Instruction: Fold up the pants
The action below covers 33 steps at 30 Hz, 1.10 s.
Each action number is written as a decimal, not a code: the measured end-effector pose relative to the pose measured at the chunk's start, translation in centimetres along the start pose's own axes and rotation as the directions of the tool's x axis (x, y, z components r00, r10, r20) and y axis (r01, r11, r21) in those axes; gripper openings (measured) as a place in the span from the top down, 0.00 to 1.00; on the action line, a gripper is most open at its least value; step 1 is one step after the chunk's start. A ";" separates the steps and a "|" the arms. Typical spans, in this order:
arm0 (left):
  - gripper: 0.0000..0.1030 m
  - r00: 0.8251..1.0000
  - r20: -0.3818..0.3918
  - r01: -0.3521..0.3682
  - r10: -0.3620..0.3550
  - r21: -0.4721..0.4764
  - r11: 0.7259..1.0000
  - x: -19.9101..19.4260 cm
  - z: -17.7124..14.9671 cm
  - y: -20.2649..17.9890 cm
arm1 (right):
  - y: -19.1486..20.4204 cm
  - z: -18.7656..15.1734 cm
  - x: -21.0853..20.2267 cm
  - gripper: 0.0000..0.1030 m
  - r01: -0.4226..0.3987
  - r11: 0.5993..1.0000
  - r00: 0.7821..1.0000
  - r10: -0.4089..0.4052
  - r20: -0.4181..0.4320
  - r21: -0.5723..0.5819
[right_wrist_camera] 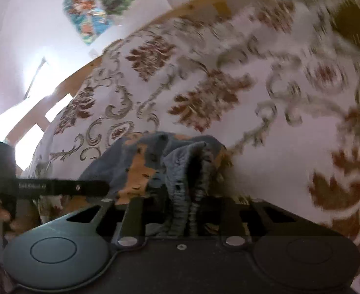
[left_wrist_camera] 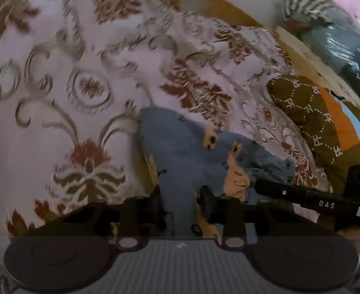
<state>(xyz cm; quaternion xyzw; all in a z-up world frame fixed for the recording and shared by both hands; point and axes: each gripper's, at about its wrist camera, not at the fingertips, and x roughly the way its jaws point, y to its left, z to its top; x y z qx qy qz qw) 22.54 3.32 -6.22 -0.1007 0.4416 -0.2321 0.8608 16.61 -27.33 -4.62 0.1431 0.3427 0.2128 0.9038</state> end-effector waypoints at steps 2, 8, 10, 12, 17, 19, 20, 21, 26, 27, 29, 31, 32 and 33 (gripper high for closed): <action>0.75 1.000 0.021 -0.023 0.022 0.048 0.999 -0.4 0.6 -1.2 | 0.6 1.3 -0.5 0.80 0.014 0.999 0.999 -0.012 0.052 -0.034; 0.72 0.988 0.150 -0.059 0.043 0.103 0.993 -0.9 4.7 -3.0 | -0.9 6.3 2.2 0.71 0.074 0.996 0.997 -0.073 0.025 -0.043; 0.66 0.990 0.126 -0.076 0.067 0.068 0.995 0.7 6.2 -2.4 | -2.2 6.4 4.6 0.67 0.126 0.991 0.991 -0.128 -0.037 -0.042; 0.65 0.991 0.080 -0.114 0.111 0.035 0.993 3.0 6.8 -1.2 | -2.9 5.8 6.6 0.62 0.177 0.980 0.979 -0.185 -0.090 -0.094; 0.37 0.988 0.087 -0.121 0.131 -0.105 0.987 3.9 4.9 1.8 | -1.9 4.9 3.9 0.19 0.203 0.969 0.979 -0.204 0.007 -0.141; 0.26 0.985 0.108 -0.121 0.135 -0.126 0.985 2.5 3.8 1.7 | -0.9 4.1 2.5 0.16 0.222 0.961 0.975 -0.218 0.047 -0.163; 0.21 0.982 0.119 -0.136 0.150 -0.118 0.984 1.9 3.3 1.5 | -0.1 3.6 1.8 0.15 0.234 0.957 0.972 -0.227 0.062 -0.172; 0.19 0.976 0.130 -0.161 0.174 -0.100 0.982 1.2 2.6 1.0 | 0.5 3.0 1.2 0.14 0.247 0.953 0.968 -0.237 0.079 -0.174; 0.03 0.948 0.152 -0.281 0.280 -0.013 0.960 -1.7 -0.7 -2.2 | 3.9 0.0 -2.3 0.01 0.309 0.941 0.942 -0.283 0.183 -0.138; 0.03 0.946 0.156 -0.289 0.286 -0.004 0.957 -2.2 -1.3 -2.8 | 4.4 -0.6 -3.0 0.01 0.322 0.938 0.935 -0.294 0.196 -0.126; 0.00 0.938 0.170 -0.309 0.302 0.012 0.951 -3.1 -2.7 -4.0 | 5.4 -1.8 -4.1 0.01 0.343 0.934 0.925 -0.317 0.212 -0.099; 0.00 0.932 0.181 -0.326 0.316 0.029 0.945 -4.0 -4.1 -5.0 | 5.9 -2.8 -4.9 0.01 0.364 0.928 0.915 -0.342 0.212 -0.076; 0.00 0.929 0.185 -0.334 0.322 0.039 0.942 -4.4 -4.8 -5.4 | 6.1 -3.4 -5.3 0.01 0.373 0.926 0.912 -0.354 0.207 -0.062; 0.00 0.926 0.188 -0.342 0.328 0.046 0.939 -4.7 -5.3 -5.7 | 6.2 -3.8 -5.6 0.01 0.379 0.924 0.910 -0.363 0.199 -0.047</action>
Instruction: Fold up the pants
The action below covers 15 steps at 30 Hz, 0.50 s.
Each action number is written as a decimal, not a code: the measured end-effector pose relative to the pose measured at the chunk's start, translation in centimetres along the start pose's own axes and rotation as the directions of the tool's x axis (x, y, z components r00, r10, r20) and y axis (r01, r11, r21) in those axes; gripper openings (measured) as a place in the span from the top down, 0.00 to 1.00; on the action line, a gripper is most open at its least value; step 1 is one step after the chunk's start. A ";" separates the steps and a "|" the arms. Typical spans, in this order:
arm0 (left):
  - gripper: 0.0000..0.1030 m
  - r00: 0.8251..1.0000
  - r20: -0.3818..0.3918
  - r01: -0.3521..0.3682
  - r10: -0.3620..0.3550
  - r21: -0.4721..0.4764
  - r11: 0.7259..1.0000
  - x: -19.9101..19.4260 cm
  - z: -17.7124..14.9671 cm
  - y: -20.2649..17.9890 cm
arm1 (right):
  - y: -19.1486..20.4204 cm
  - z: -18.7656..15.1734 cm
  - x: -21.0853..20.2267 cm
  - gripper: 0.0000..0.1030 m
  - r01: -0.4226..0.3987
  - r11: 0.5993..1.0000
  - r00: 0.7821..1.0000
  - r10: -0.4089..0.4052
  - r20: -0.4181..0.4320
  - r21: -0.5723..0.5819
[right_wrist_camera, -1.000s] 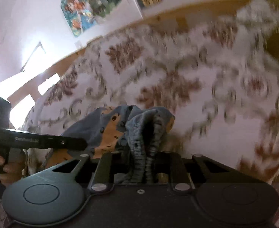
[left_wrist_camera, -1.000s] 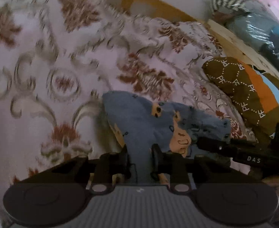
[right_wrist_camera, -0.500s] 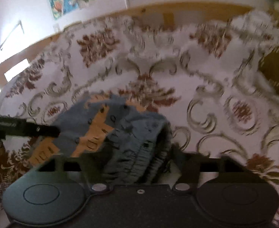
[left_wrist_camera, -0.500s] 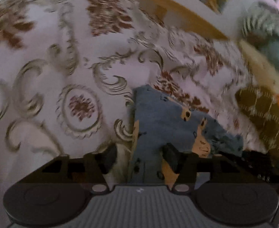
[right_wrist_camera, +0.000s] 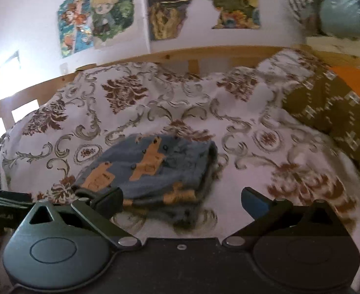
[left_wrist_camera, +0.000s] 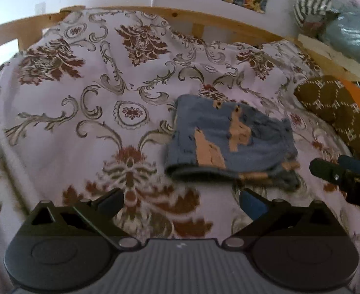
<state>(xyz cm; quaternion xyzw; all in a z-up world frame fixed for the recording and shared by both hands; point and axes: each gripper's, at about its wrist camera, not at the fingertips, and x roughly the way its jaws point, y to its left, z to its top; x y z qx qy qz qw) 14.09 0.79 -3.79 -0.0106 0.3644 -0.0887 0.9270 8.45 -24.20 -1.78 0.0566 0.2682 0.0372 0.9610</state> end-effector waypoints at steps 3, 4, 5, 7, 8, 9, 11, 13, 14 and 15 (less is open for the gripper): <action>0.00 0.999 0.024 -0.036 0.036 0.016 0.999 -1.7 -1.4 -0.2 | 0.0 -1.4 -1.1 0.01 0.003 0.999 1.000 -0.002 -0.025 0.033; 0.00 0.999 0.033 -0.041 0.041 0.017 0.999 -2.0 -1.7 -0.1 | 0.1 -1.8 -1.3 0.01 0.006 0.999 0.999 -0.005 -0.032 0.035; 0.00 0.998 0.040 -0.045 0.044 0.020 0.999 -2.4 -2.1 0.0 | 0.1 -2.1 -1.4 0.01 0.009 0.999 0.999 -0.007 -0.039 0.037; 0.00 0.998 0.044 -0.051 0.050 0.023 0.998 -2.9 -2.7 0.1 | 0.2 -2.4 -1.4 0.01 0.007 0.999 0.999 -0.006 -0.047 0.039; 0.00 0.998 0.045 -0.053 0.052 0.022 0.998 -3.1 -3.0 0.2 | 0.3 -2.4 -1.5 0.01 0.006 0.999 0.999 -0.004 -0.045 0.038; 0.00 0.998 0.043 -0.054 0.053 0.019 0.998 -3.2 -3.2 0.3 | 0.4 -2.4 -1.7 0.01 0.005 0.999 0.999 -0.004 -0.042 0.036; 0.00 0.998 0.040 -0.057 0.056 0.013 0.998 -3.4 -3.5 0.5 | 0.6 -2.4 -1.8 0.01 0.003 1.000 0.999 -0.002 -0.033 0.028; 0.00 0.998 0.043 -0.054 0.054 0.014 0.998 -3.6 -3.8 0.5 | 0.7 -2.4 -1.9 0.01 0.003 1.000 1.000 -0.002 -0.029 0.025; 0.00 0.998 0.045 -0.053 0.053 0.016 0.998 -3.5 -3.9 0.5 | 0.7 -2.4 -1.9 0.01 0.002 1.000 1.000 -0.001 -0.030 0.024; 0.00 0.998 0.047 -0.053 0.052 0.018 0.998 -3.6 -3.9 0.6 | 0.6 -2.4 -1.9 0.01 0.002 1.000 1.000 -0.001 -0.031 0.024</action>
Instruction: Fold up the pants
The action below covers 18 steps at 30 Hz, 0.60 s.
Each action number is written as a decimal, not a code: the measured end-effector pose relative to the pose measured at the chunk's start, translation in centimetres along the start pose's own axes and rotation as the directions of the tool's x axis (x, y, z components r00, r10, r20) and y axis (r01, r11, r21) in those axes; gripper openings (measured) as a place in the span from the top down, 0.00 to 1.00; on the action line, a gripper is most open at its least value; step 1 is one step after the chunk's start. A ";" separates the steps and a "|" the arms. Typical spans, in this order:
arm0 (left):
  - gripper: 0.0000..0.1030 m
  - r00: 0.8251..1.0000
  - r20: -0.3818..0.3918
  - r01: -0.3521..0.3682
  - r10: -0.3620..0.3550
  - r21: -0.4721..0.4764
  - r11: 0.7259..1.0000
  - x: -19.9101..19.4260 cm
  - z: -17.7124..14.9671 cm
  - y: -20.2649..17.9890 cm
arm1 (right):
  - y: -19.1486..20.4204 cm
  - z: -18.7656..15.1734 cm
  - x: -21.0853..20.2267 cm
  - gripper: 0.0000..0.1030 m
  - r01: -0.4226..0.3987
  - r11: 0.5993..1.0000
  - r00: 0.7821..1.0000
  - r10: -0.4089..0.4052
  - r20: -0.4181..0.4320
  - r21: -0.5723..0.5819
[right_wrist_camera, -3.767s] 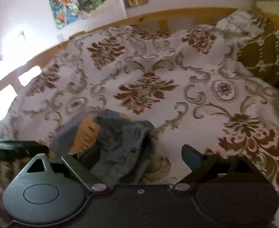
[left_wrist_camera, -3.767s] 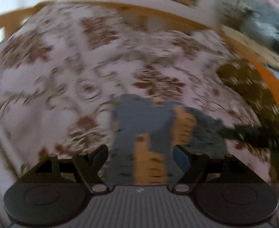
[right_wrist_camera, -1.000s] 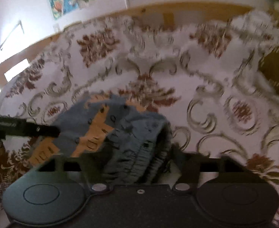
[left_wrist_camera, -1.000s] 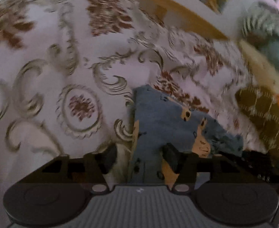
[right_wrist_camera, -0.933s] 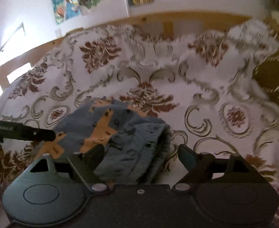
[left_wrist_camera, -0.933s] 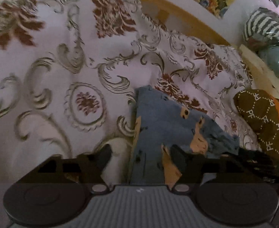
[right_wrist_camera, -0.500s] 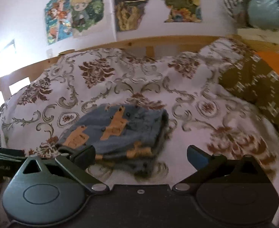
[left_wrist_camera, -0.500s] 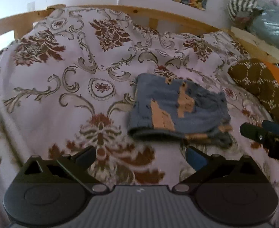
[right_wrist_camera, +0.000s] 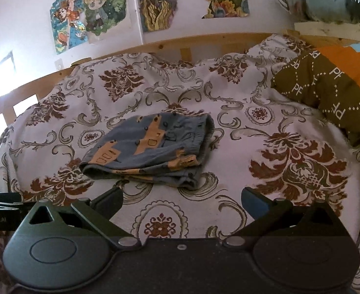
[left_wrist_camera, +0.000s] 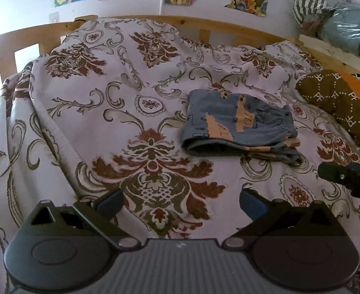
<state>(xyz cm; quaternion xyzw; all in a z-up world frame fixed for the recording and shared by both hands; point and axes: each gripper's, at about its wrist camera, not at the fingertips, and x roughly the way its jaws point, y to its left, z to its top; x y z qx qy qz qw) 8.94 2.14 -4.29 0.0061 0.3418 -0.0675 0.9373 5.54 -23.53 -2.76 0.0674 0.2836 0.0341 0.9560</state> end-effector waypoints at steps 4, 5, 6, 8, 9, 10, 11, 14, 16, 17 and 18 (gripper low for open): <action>0.00 1.000 0.004 0.001 -0.001 -0.003 1.000 -0.1 -0.1 0.0 | 0.0 -0.1 0.1 0.01 -0.002 1.000 1.000 0.002 -0.008 0.000; 0.00 1.000 0.003 0.002 -0.002 -0.006 1.000 0.0 -0.1 0.1 | -0.1 -0.1 0.2 0.01 -0.003 1.000 1.000 0.003 -0.008 0.001; 0.00 1.000 0.002 0.002 -0.002 -0.009 1.000 0.0 -0.1 0.1 | -0.1 -0.1 0.2 0.01 -0.005 1.000 1.000 0.005 -0.009 0.001; 0.00 1.000 0.000 0.000 0.000 -0.010 1.000 0.0 -0.1 0.1 | 0.0 -0.1 0.2 0.01 -0.005 1.000 1.000 0.005 -0.009 0.001; 0.00 1.000 0.000 -0.001 0.001 -0.009 1.000 0.0 -0.1 0.1 | 0.0 -0.1 0.2 0.01 -0.005 1.000 1.000 0.005 -0.009 0.001; 0.00 1.000 0.001 -0.001 0.001 -0.009 1.000 0.0 -0.1 0.1 | 0.0 -0.1 0.2 0.01 -0.007 1.000 1.000 0.007 -0.009 0.002; 0.00 1.000 0.000 -0.001 0.001 -0.009 1.000 0.0 -0.1 0.1 | 0.0 -0.1 0.2 0.01 -0.005 1.000 1.000 0.006 -0.010 0.002; 0.00 1.000 -0.002 0.001 -0.001 -0.007 1.000 0.0 -0.1 0.1 | 0.0 -0.2 0.2 0.01 -0.007 1.000 1.000 0.007 -0.011 0.004; 0.00 1.000 -0.004 0.004 -0.004 -0.005 1.000 0.1 -0.1 0.1 | 0.0 -0.2 0.2 0.01 -0.008 1.000 1.000 0.008 -0.011 0.003; 0.00 1.000 -0.005 0.006 -0.006 -0.004 1.000 0.1 -0.1 0.1 | 0.0 -0.2 0.2 0.01 -0.008 1.000 1.000 0.008 -0.010 0.004; 0.00 1.000 -0.006 0.007 -0.007 -0.004 1.000 0.1 -0.1 0.1 | 0.0 -0.2 0.2 0.01 -0.008 1.000 1.000 0.008 -0.010 0.004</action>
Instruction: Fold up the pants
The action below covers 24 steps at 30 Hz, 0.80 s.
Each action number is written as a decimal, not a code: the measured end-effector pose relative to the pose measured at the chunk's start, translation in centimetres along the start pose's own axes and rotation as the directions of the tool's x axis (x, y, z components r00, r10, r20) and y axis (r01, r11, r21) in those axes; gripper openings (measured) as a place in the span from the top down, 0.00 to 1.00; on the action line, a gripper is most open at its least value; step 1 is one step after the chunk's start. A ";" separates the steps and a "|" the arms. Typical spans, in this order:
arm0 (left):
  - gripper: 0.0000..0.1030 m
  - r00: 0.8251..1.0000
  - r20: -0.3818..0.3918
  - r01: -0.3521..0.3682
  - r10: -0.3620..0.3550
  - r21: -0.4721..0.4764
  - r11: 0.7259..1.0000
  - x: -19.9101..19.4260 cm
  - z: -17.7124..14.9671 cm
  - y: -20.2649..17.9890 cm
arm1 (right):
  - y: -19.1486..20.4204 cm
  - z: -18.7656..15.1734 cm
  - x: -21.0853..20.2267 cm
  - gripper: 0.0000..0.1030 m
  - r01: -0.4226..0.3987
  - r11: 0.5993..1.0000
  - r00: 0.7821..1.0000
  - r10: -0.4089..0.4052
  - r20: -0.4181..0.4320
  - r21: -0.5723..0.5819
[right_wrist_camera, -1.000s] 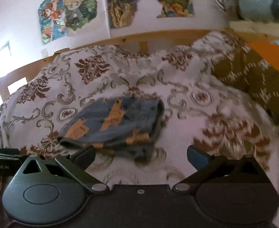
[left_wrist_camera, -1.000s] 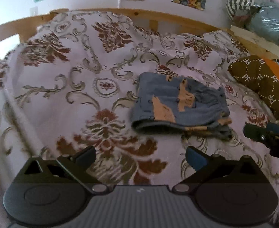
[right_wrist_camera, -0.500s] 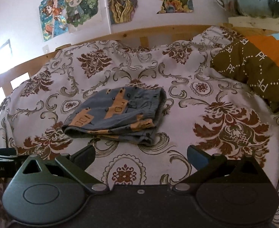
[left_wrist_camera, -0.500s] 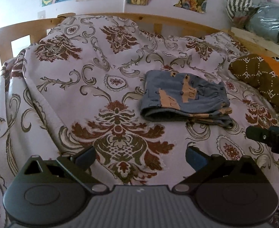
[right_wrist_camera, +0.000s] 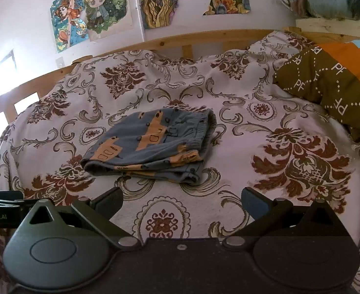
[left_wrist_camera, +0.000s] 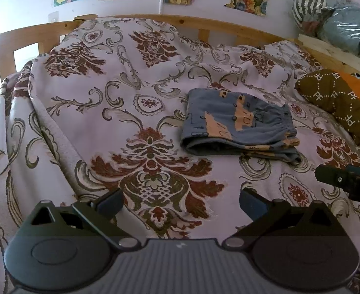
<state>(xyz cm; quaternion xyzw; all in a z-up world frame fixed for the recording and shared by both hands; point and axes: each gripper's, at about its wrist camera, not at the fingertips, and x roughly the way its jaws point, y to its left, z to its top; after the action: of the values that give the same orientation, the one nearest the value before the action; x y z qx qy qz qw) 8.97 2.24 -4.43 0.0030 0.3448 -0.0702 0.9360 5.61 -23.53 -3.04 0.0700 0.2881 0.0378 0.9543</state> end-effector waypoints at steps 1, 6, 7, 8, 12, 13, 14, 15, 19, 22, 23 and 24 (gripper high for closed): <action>0.00 1.000 0.000 0.000 0.000 0.001 1.000 0.0 0.0 0.0 | 0.0 0.0 0.0 0.01 -0.001 1.000 1.000 0.001 0.000 0.000; 0.00 1.000 0.000 0.001 -0.001 -0.001 1.000 0.0 0.1 -0.1 | 0.0 0.0 0.0 0.01 0.000 1.000 1.000 0.000 -0.001 0.001; 0.00 1.000 0.000 0.002 -0.002 -0.002 1.000 0.0 0.1 -0.1 | 0.0 0.0 0.0 0.01 0.000 1.000 1.000 0.000 -0.001 0.001; 0.00 1.000 0.000 0.003 -0.003 -0.003 1.000 0.0 0.1 -0.1 | 0.0 0.0 0.0 0.01 -0.001 1.000 1.000 0.001 -0.001 0.001; 0.00 1.000 -0.015 -0.002 0.002 0.003 1.000 0.0 0.2 -0.1 | 0.1 0.0 0.0 0.01 -0.002 1.000 1.000 0.002 -0.001 0.001; 0.00 1.000 -0.018 0.001 -0.001 0.012 1.000 0.0 0.2 -0.1 | 0.1 -0.1 0.0 0.01 -0.005 1.000 1.000 0.005 -0.001 0.000; 0.00 1.000 -0.011 -0.001 0.001 0.018 1.000 -0.1 0.2 -0.3 | 0.2 -0.1 0.0 0.01 -0.007 1.000 1.000 0.007 -0.001 0.000; 0.00 1.000 -0.001 -0.006 0.006 0.028 1.000 -0.1 0.1 -0.4 | 0.3 -0.1 -0.1 0.01 -0.009 1.000 1.000 0.009 -0.001 -0.001; 0.00 1.000 0.005 -0.018 0.018 0.042 0.999 -0.2 0.1 -0.8 | 0.3 -0.2 -0.1 0.01 -0.012 1.000 1.000 0.012 0.000 -0.001; 0.00 1.000 0.004 -0.017 0.017 0.035 0.999 -0.2 0.1 -0.8 | 0.4 -0.2 -0.1 0.01 -0.011 1.000 1.000 0.011 -0.001 0.000; 0.00 1.000 0.005 -0.019 0.018 0.037 0.999 -0.2 0.1 -0.9 | 0.3 -0.2 -0.1 0.01 -0.011 1.000 1.000 0.011 0.000 0.000; 0.00 1.000 0.006 -0.021 0.020 0.039 0.999 -0.2 0.2 -0.8 | 0.3 -0.2 -0.1 0.01 -0.011 1.000 1.000 0.011 -0.001 0.000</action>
<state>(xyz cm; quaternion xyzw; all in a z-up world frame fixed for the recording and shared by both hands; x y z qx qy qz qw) 8.84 1.44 -4.13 0.0245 0.3409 -0.0672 0.9374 5.41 -23.20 -3.08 0.0715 0.2881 0.0432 0.9539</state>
